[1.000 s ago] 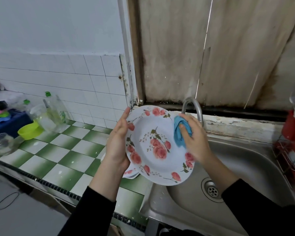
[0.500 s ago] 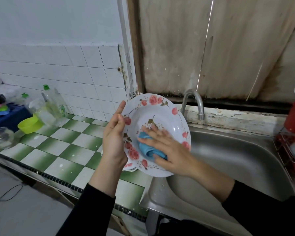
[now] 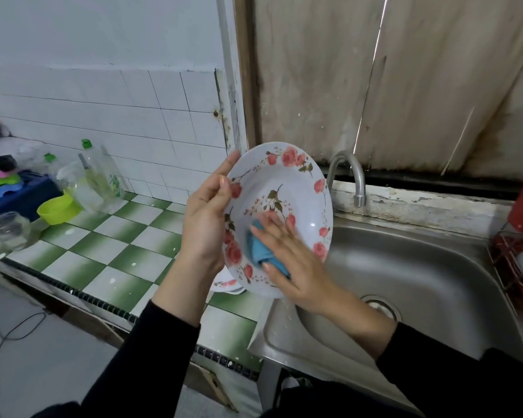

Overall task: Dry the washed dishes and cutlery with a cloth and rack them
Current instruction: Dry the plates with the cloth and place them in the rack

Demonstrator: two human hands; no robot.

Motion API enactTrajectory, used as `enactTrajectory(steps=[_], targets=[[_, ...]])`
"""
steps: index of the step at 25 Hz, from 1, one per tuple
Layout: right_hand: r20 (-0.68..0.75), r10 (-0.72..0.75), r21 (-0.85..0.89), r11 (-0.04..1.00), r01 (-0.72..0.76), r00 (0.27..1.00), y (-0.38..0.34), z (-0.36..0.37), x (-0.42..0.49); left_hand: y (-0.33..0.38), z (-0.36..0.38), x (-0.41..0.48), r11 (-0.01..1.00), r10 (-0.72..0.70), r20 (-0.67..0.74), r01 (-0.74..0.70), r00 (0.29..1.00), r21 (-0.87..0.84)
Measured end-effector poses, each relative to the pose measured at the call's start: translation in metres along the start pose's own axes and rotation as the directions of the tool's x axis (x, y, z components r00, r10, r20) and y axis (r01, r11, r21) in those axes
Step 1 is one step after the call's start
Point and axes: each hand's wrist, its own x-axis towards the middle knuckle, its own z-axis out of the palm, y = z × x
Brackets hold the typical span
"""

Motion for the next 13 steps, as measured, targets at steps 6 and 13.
enactTrajectory(steps=[6,13], targets=[[-0.420,0.332,-0.018,0.927,-0.374,0.845,0.036,-0.036,0.035,-0.021,0.008,-0.011,0.998,-0.034,0.061,0.030,0.998,0.059],[0.082,0.008,0.039,0.999,-0.011,0.997,-0.011,-0.002,0.002,-0.004,-0.003,-0.007,0.997,0.019,-0.112,-0.028,0.994,-0.071]])
